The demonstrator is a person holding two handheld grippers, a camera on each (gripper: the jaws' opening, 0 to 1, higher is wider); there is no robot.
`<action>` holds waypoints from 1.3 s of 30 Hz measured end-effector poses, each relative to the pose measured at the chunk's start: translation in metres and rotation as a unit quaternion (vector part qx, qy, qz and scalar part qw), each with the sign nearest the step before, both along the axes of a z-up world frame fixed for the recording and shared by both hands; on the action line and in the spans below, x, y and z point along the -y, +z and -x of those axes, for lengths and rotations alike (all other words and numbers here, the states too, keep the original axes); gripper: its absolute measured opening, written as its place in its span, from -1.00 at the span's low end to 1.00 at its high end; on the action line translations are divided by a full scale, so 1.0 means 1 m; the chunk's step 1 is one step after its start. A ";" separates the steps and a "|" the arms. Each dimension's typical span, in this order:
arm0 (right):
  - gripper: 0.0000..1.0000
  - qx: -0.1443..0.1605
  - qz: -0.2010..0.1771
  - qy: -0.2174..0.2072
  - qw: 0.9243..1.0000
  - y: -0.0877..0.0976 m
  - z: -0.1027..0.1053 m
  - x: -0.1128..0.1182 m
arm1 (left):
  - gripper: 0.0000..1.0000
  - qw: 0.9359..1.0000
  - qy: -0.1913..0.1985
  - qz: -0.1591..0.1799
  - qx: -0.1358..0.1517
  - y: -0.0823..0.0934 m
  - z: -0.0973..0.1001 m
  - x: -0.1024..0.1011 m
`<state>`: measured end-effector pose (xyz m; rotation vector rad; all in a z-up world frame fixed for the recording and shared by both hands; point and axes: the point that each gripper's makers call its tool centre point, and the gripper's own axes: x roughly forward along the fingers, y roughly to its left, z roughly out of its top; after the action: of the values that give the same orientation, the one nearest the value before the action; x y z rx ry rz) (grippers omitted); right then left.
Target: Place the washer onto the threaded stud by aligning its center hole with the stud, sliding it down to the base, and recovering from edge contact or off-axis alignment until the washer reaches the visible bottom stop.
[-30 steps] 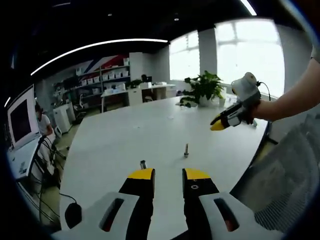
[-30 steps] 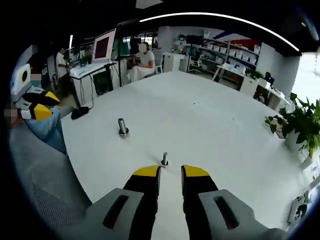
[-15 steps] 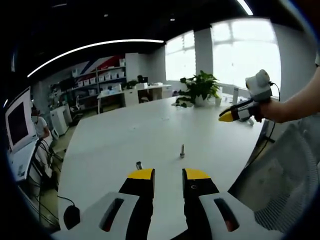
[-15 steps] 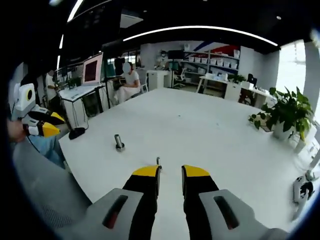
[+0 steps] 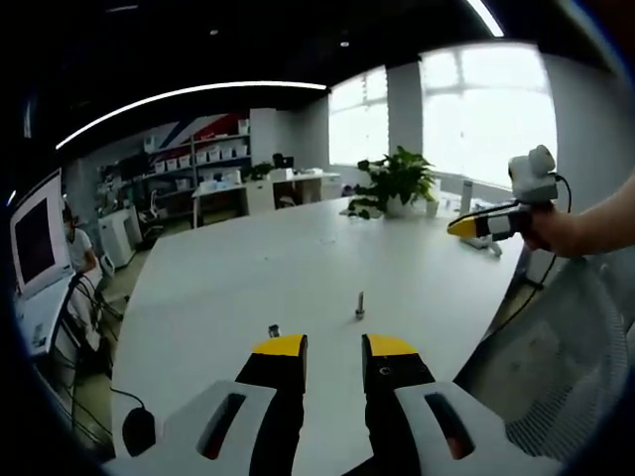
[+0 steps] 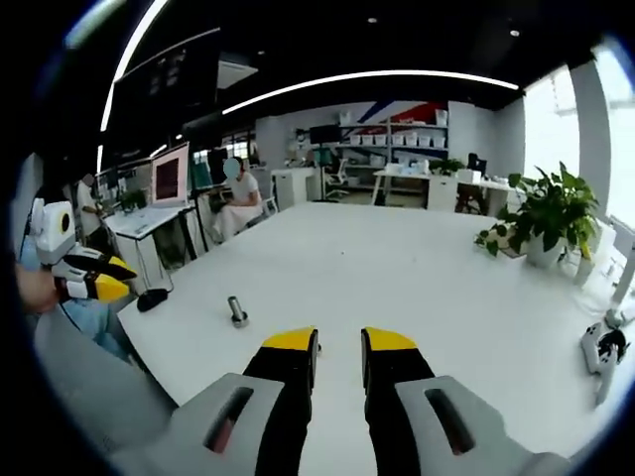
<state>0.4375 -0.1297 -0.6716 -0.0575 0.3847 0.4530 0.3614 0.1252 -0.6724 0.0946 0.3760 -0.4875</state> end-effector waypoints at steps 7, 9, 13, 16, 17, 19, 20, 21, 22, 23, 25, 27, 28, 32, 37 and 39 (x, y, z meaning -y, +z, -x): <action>-0.61 0.009 -0.011 -0.018 1.000 0.012 0.004 0.014 | -0.60 1.000 0.004 0.010 0.000 0.002 -0.001 -0.001; -0.61 0.009 -0.010 -0.021 1.000 0.014 0.007 0.018 | -0.60 1.000 0.008 0.011 -0.001 0.001 -0.001 -0.003; -0.61 0.022 -0.010 -0.029 0.999 0.023 0.012 0.027 | -0.60 1.000 0.015 0.020 -0.001 0.003 -0.003 -0.006; -0.60 0.022 -0.011 -0.032 0.999 0.021 0.016 0.033 | -0.60 1.000 0.014 0.021 -0.003 0.002 -0.002 -0.006; -0.60 0.019 -0.015 -0.035 0.999 0.020 0.017 0.034 | -0.60 1.000 0.014 0.021 -0.002 0.002 -0.002 -0.005; -0.60 0.017 -0.023 -0.041 0.999 0.017 0.019 0.036 | -0.60 1.000 0.013 0.020 0.002 0.004 -0.002 -0.005; -0.60 0.014 -0.024 -0.042 0.999 0.016 0.020 0.036 | -0.60 1.000 0.013 0.020 0.002 0.004 -0.002 -0.005; -0.60 0.014 -0.023 -0.042 0.999 0.016 0.020 0.035 | -0.60 1.000 0.013 0.019 0.004 0.005 -0.002 -0.005; -0.59 0.013 -0.025 -0.040 0.999 0.016 0.022 0.033 | -0.60 1.000 0.015 0.020 0.010 0.007 -0.002 -0.006; -0.58 0.012 -0.033 -0.033 0.999 0.018 0.024 0.028 | -0.60 1.000 0.017 0.022 0.012 0.008 -0.002 -0.007; -0.58 0.013 -0.037 -0.034 0.999 0.020 0.026 0.026 | -0.60 0.999 0.020 0.023 0.013 0.009 -0.003 -0.008; -0.58 0.014 -0.040 -0.039 0.998 0.020 0.027 0.026 | -0.60 0.999 0.022 0.024 0.016 0.010 -0.004 -0.010; -0.57 0.013 -0.042 -0.040 0.998 0.020 0.027 0.025 | -0.60 0.999 0.023 0.025 0.018 0.011 -0.004 -0.010; -0.54 0.015 -0.030 -0.027 0.999 0.018 0.034 0.016 | -0.57 0.999 0.022 0.027 0.017 0.010 -0.004 -0.009; -0.54 0.018 -0.003 -0.008 1.000 0.013 0.034 0.008 | -0.57 0.999 0.024 0.032 0.024 0.014 -0.004 -0.009; -0.53 0.018 0.014 0.004 1.000 0.009 0.037 0.004 | -0.57 0.999 0.026 0.036 0.026 0.016 -0.005 -0.010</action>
<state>0.4004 -0.1340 -0.6627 -0.0938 0.3546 0.4546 0.3661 0.1350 -0.6569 0.0278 0.3092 -0.4455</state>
